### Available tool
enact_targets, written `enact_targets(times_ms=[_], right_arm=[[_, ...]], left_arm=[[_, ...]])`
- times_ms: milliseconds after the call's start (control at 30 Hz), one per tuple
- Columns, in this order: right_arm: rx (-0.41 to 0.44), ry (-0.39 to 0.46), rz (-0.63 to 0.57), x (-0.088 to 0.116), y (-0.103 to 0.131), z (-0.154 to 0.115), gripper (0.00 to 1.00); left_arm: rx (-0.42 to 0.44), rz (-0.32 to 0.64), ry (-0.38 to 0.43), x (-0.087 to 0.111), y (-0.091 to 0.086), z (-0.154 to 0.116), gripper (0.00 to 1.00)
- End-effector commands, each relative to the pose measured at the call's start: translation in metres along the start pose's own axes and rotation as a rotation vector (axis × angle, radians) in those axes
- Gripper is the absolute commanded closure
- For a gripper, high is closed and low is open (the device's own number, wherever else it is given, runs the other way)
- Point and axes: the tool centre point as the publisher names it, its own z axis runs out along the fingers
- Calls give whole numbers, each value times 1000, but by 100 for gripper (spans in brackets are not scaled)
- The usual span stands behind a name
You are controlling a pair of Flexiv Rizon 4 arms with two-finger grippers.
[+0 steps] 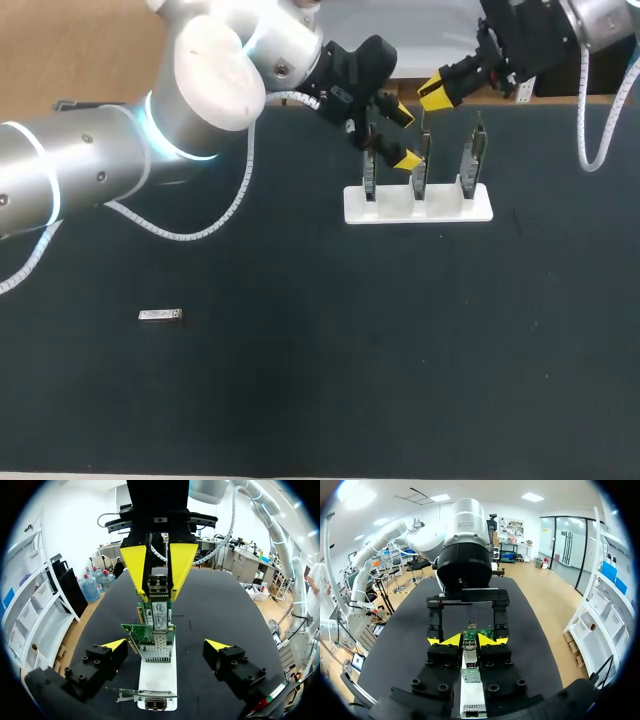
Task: Pick up the optical module with the left hand, and insert it into the network port with the right hand.
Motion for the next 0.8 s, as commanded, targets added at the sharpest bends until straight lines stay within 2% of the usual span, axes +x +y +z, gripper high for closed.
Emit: enact_targets(times_ms=[33,533,800], right_arm=[[6,-1,2,0,2,0,100],[26,-7,-12,-5,2,-3,100],[26,-6,-3,-1,0,-3,100]], left_arm=[[0,-1,4,-1,1,0,0],[0,-1,4,-1,1,0,0],[0,-1,4,-1,1,0,0]])
